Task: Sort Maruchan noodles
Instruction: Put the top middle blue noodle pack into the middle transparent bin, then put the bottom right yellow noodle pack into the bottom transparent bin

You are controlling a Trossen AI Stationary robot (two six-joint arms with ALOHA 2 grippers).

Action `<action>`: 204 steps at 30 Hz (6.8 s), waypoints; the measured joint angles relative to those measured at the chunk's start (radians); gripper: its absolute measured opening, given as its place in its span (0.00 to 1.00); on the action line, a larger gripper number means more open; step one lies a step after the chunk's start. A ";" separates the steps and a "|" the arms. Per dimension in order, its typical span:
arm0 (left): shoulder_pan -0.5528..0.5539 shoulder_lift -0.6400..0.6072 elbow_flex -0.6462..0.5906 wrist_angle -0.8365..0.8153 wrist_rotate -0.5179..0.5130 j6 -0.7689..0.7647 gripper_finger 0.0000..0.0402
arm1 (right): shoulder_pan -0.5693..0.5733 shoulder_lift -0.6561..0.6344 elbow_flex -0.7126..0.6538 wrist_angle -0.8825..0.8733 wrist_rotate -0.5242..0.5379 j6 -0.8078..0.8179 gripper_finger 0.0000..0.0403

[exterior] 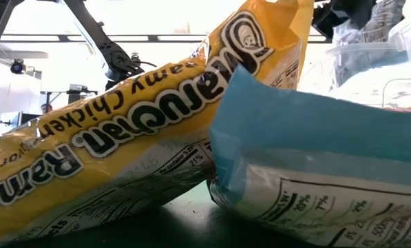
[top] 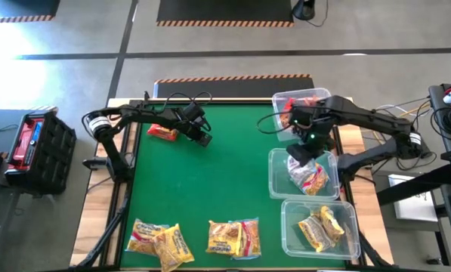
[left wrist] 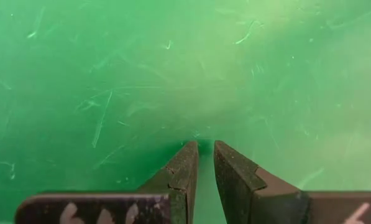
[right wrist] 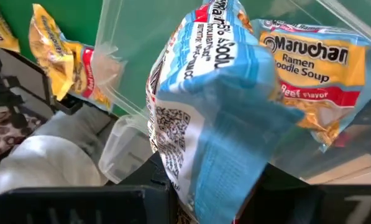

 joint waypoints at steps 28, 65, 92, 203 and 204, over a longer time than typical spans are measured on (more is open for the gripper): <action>-0.012 0.003 -0.002 0.009 -0.006 -0.064 0.10 | 0.009 -0.009 -0.321 0.023 0.119 -0.147 0.17; -0.023 0.007 -0.004 0.265 0.071 -0.218 0.10 | 0.176 -0.038 -0.008 0.864 1.030 -0.245 0.35; -0.679 -0.129 0.111 0.000 -0.087 -0.834 0.10 | 0.169 0.020 -0.012 1.077 0.963 -0.672 0.37; -1.281 0.155 0.380 -0.407 -0.964 -1.944 0.32 | 0.516 0.405 -0.035 0.975 0.719 -0.345 0.29; -1.275 0.155 0.373 -0.407 -0.966 -1.945 0.32 | 0.520 0.413 -0.035 1.020 0.719 -0.348 0.29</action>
